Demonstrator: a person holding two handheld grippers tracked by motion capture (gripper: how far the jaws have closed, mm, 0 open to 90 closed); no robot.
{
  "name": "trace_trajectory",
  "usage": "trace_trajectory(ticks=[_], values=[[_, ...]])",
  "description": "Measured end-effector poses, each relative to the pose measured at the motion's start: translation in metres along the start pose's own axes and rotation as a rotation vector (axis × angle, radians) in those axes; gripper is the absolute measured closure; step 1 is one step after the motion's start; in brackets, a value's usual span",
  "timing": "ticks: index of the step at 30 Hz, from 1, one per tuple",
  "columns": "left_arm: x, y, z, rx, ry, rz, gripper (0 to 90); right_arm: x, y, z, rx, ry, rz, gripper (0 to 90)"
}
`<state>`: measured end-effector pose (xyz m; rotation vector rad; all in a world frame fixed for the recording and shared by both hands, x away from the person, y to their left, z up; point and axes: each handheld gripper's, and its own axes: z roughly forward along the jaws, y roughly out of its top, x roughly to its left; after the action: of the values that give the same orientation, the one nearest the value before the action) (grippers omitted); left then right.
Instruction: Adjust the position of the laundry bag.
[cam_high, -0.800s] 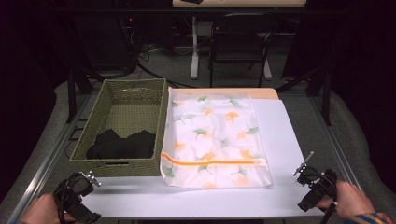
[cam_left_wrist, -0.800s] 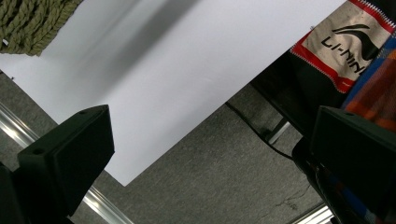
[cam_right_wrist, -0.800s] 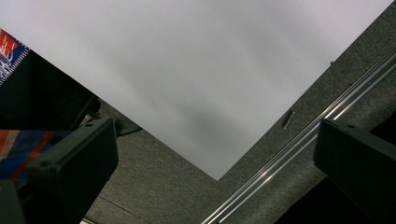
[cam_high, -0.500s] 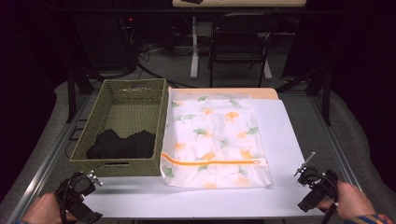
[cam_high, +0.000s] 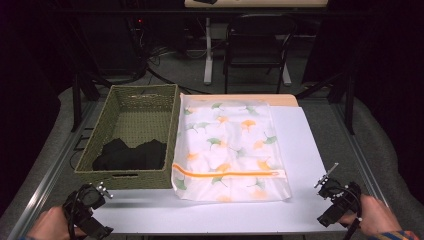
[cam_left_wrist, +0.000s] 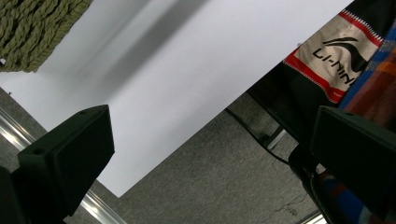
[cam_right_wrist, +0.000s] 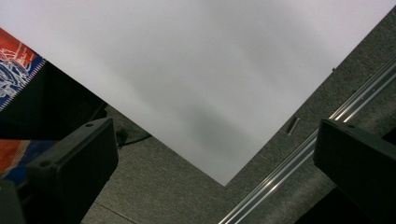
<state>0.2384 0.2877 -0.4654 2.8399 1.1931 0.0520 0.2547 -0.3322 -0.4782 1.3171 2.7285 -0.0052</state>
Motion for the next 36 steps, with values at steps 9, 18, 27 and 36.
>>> trace_trajectory(ticks=[9,18,27,36], values=[[-0.01,0.011,0.0,-0.015,-0.01,0.016,0.0,0.004,0.006,-0.002,-0.025,0.013,-0.005,0.0],[-0.017,0.021,0.0,-0.023,-0.008,0.031,0.0,0.007,0.014,-0.001,-0.058,0.033,-0.005,0.0],[-0.024,0.032,0.002,-0.045,-0.022,0.042,0.0,0.011,0.023,0.0,-0.081,0.05,-0.01,0.0],[-0.032,0.044,0.002,-0.072,-0.033,0.05,0.1,0.014,0.034,0.004,-0.111,0.081,-0.009,0.0]])
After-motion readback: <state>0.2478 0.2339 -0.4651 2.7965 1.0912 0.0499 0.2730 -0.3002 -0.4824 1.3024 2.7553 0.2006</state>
